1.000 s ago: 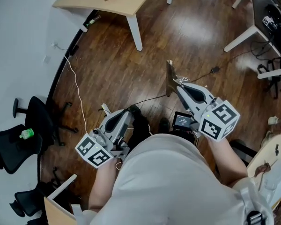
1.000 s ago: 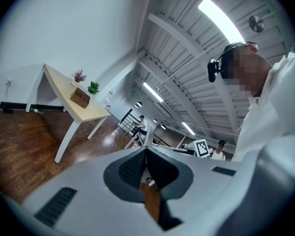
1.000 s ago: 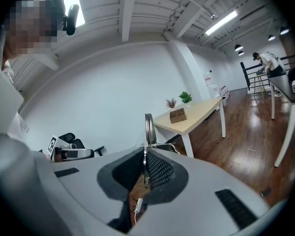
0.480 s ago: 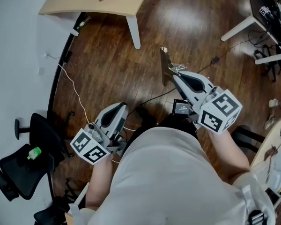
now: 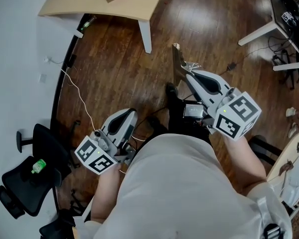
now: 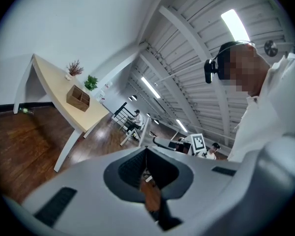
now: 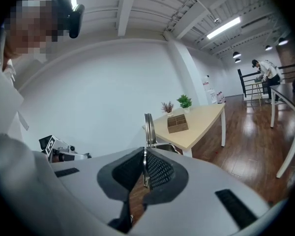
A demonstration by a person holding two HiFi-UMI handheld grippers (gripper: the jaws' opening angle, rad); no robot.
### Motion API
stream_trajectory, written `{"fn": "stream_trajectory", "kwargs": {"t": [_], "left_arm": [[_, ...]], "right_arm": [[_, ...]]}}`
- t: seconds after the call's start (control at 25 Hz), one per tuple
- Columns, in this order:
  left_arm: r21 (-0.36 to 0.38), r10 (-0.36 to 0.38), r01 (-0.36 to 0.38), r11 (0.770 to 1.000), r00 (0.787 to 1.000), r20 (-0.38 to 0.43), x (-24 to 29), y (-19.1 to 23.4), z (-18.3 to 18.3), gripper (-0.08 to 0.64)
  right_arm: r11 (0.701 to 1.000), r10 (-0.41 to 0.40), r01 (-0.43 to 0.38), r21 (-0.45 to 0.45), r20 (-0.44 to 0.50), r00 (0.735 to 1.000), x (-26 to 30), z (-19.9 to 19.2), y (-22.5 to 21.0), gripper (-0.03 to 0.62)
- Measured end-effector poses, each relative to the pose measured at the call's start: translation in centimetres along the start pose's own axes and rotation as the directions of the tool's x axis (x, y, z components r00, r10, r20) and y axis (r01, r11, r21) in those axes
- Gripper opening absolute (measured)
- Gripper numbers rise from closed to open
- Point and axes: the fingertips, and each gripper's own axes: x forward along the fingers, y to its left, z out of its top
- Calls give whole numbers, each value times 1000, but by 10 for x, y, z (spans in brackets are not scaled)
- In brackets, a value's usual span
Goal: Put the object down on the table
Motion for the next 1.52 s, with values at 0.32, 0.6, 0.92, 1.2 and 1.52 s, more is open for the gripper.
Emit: {"fn": "stream_trajectory", "kwargs": {"t": [0.32,0.6,0.92,1.2,1.52], "left_arm": [[3,68,-68,998,997,35,70,51,45,0],[-4,99,-99,995,991,86,137,78,92,0],[-9,141,-141,990,982,124,179,100,123,0],[1,145,-146,989,983,117,184,115,137,0],[1,74,-75,997,994,82,182,178,173,0]], "right_arm": [[995,103,-104,-5,-31,994,73,34,-67,9],[985,171,-173,-25,-59,983,119,81,-126,9],[975,215,-218,-33,-72,974,151,111,-168,9],[972,230,-233,-33,-71,971,171,119,-171,9],[985,163,-167,-42,-78,983,233,132,-170,9]]}}
